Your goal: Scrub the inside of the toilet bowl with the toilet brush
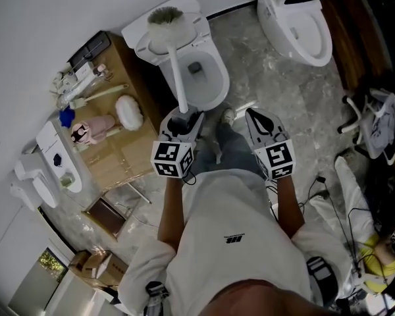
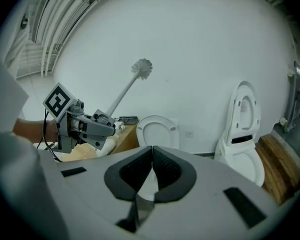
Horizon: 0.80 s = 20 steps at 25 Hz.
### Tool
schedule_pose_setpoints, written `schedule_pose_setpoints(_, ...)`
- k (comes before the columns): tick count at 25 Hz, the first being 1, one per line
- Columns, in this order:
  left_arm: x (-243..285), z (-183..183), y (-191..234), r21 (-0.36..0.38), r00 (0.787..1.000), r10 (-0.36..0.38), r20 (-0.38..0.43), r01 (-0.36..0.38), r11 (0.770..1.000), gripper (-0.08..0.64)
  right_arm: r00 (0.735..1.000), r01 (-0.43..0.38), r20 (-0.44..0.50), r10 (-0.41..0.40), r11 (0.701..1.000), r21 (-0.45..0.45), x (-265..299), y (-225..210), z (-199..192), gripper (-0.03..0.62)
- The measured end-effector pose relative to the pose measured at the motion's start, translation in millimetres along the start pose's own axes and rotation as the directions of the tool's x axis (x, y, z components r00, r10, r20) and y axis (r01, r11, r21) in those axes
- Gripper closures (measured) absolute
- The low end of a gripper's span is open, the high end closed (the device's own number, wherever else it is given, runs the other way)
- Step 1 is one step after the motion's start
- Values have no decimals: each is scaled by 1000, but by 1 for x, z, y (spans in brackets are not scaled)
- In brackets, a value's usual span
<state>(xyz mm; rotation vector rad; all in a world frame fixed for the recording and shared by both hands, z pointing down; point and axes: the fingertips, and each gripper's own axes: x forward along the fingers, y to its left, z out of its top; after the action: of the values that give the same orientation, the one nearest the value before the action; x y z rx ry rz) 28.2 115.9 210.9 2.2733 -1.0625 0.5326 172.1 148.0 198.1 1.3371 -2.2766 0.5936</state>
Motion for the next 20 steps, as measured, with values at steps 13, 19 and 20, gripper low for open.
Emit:
schedule_pose_setpoints(13,34,-56,53,-54,995,68,-73,-72,996,307,998,-23,-61,27,998,60,64,1,-39,597)
schedule_pose_setpoints(19,57,-91,74,-91,992,42,-121,-53,994,308,994,-26,-101,32,998,65,93,12,-66,597)
schedule_pose_setpoints(20,61,-96,78,-95,991,38,-125,-50,994,308,994,-22,-108,30,997,67,99,14,-71,597)
